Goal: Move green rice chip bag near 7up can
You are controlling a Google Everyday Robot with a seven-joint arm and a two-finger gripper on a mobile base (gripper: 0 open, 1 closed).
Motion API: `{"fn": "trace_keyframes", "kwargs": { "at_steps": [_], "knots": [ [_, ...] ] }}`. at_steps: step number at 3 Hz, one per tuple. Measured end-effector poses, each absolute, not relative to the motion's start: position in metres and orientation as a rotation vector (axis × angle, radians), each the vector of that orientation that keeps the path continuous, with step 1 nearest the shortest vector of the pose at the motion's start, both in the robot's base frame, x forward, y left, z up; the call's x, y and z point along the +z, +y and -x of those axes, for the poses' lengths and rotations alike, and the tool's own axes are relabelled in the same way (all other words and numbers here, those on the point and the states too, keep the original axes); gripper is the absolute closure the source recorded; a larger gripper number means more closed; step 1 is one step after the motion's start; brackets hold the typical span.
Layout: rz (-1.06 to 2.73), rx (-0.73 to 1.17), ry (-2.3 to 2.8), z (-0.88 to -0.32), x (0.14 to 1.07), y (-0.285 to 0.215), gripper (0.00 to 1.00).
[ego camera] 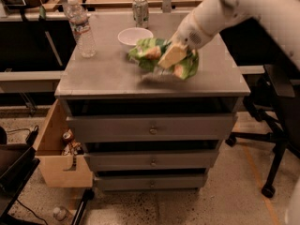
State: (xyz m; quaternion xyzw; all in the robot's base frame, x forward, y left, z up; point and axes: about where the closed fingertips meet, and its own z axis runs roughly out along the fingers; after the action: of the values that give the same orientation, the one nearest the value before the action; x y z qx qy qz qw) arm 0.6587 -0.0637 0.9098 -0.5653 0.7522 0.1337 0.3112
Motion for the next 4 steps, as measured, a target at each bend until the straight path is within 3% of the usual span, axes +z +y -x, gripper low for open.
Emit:
{"fn": "trace_keyframes", "kwargs": {
  "at_steps": [2,4],
  "knots": [
    [1.325,-0.002,2.016,-0.636,1.105,-0.108,1.0],
    [1.306,-0.024,2.012,-0.643,1.103,-0.104,1.0]
  ]
}}
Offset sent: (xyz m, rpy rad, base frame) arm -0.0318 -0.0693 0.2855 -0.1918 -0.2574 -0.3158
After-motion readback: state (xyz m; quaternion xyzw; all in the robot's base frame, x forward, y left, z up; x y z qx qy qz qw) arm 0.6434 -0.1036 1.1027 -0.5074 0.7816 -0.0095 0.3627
